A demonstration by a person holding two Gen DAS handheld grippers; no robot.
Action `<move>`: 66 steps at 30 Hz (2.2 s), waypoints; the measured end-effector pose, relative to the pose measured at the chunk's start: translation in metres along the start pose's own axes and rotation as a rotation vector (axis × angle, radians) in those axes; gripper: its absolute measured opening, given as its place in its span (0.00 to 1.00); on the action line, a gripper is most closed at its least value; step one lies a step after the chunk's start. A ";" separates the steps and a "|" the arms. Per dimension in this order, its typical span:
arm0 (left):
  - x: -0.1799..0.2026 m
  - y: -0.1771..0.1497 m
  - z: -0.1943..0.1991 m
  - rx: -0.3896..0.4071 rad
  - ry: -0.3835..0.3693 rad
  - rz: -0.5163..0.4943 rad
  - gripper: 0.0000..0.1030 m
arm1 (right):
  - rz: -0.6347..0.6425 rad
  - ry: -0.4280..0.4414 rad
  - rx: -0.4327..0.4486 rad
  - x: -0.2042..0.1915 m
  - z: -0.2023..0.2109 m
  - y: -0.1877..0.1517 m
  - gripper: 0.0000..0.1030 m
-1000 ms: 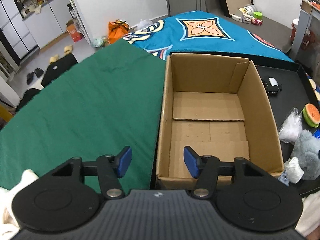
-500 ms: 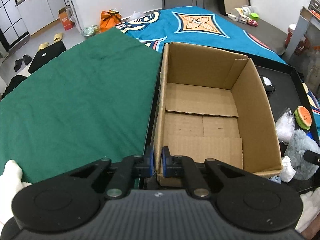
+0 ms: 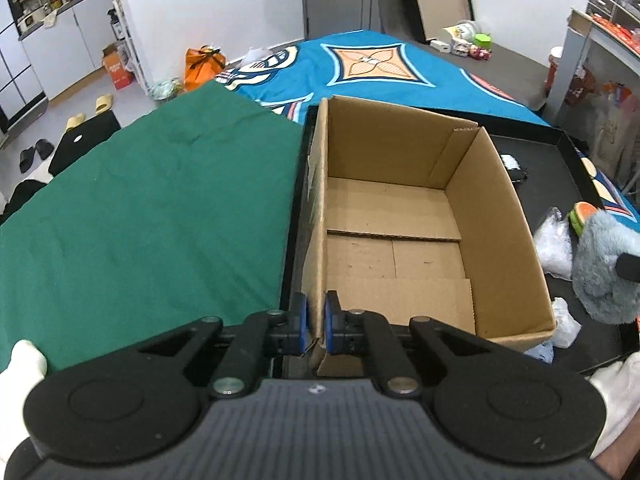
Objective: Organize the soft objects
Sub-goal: 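Carry the grey plush over the cardboard box and release it inside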
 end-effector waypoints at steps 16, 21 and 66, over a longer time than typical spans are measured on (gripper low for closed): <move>-0.002 -0.004 -0.002 -0.020 -0.024 0.012 0.08 | 0.149 0.030 0.037 -0.079 -0.003 0.030 0.59; -0.004 -0.002 -0.003 -0.022 -0.019 0.018 0.08 | 0.166 0.040 0.028 -0.092 -0.009 0.030 0.59; -0.009 -0.001 -0.005 0.001 -0.022 0.037 0.10 | 0.149 0.044 0.000 -0.071 -0.024 0.026 0.81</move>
Point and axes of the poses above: each gripper's, at about its wrist camera, not at the fingertips, and z roughly against the way its jaws point, x to its right, y to its top, the point moved 7 cm from there along -z, roughly the way its jaws point, and after that the axes turned 5 degrees about y, right-handed, at the moved point
